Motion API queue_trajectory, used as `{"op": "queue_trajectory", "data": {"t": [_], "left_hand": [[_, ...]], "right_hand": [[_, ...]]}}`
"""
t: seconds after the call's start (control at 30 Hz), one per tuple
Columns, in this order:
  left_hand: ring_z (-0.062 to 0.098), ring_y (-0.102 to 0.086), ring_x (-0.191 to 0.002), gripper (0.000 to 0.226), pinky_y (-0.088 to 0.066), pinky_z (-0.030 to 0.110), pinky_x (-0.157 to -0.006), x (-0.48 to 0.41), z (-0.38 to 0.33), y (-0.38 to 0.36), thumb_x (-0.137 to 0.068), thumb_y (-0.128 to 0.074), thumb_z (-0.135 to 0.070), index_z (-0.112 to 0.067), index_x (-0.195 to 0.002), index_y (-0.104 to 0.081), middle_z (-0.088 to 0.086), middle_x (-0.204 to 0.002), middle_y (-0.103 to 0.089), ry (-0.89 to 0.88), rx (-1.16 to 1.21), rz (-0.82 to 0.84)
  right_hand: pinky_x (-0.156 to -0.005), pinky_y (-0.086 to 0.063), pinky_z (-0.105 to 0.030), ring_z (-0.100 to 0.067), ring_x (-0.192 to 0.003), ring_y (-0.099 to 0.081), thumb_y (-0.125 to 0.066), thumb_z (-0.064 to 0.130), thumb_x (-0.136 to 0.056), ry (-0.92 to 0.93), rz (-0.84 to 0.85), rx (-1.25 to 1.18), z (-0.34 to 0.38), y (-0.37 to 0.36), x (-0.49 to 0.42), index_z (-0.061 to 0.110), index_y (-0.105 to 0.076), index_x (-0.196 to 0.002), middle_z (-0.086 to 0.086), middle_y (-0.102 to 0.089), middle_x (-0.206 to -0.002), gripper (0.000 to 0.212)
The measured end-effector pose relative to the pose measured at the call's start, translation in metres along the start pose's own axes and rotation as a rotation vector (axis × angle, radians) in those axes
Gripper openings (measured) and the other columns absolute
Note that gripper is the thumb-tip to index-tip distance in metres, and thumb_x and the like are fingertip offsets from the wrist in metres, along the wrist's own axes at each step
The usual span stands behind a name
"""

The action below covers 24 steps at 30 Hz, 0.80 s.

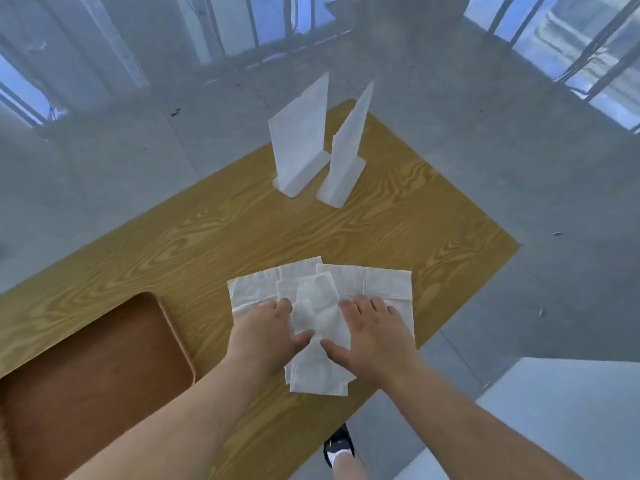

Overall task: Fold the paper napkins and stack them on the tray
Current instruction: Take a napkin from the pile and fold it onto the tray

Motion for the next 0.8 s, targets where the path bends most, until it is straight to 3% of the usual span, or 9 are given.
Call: {"op": "queue_trajectory", "data": {"t": [0.13,0.3,0.4,0.57,0.8], "left_hand": [[0.013,-0.066,-0.115,0.071,-0.057,0.029,-0.087,-0.002,0.001,-0.005,-0.087,-0.059,-0.077,-0.025,-0.135,-0.053,-0.007,-0.124,-0.069,0.025,0.108,-0.050],[0.016,-0.068,-0.105,0.075,-0.049,0.026,-0.073,-0.007,0.001,-0.008,-0.085,-0.064,-0.075,-0.026,-0.138,-0.047,-0.007,-0.121,-0.065,0.063,0.125,-0.062],[0.017,-0.066,-0.111,0.080,-0.054,0.029,-0.078,-0.011,0.001,-0.009,-0.085,-0.064,-0.076,-0.025,-0.144,-0.044,-0.006,-0.128,-0.062,0.067,0.119,-0.059],[0.017,-0.063,-0.116,0.078,-0.057,0.032,-0.087,-0.015,0.001,-0.010,-0.086,-0.065,-0.074,-0.025,-0.144,-0.047,-0.004,-0.131,-0.060,0.069,0.114,-0.030],[0.015,-0.058,-0.102,0.058,-0.048,0.027,-0.079,-0.019,-0.003,-0.014,-0.088,-0.069,-0.067,-0.024,-0.125,-0.056,-0.006,-0.113,-0.058,0.076,0.143,-0.009]], "right_hand": [[-0.101,-0.046,-0.044,-0.029,-0.121,-0.054,-0.035,0.077,-0.088,-0.003,-0.058,-0.002,-0.003,-0.007,-0.006,0.018,-0.041,-0.145,-0.004,-0.056,-0.137,0.083],[-0.095,-0.047,-0.041,-0.027,-0.115,-0.055,-0.055,0.063,-0.091,-0.037,-0.113,0.003,-0.010,-0.009,-0.010,0.018,-0.041,-0.143,-0.004,-0.059,-0.129,0.070],[-0.095,-0.047,-0.041,-0.027,-0.115,-0.055,-0.054,0.064,-0.090,-0.017,-0.149,-0.013,-0.013,-0.010,-0.011,0.018,-0.042,-0.141,-0.004,-0.058,-0.129,0.070],[-0.106,-0.045,-0.046,-0.032,-0.128,-0.050,-0.048,0.075,-0.087,0.053,-0.135,-0.023,-0.007,-0.017,-0.009,0.018,-0.033,-0.153,-0.009,-0.046,-0.149,0.088],[-0.115,-0.035,-0.052,-0.039,-0.146,-0.034,-0.049,0.071,-0.087,0.043,-0.046,0.008,0.001,-0.030,-0.010,0.024,-0.009,-0.166,-0.015,-0.023,-0.169,0.101]]}}
Point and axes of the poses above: each hand's wrist, its own x-axis away from the middle knuckle, its own y-axis out of the back of the hand, z = x × y, the point moved 4 cm from there along -x, towards the middle knuckle
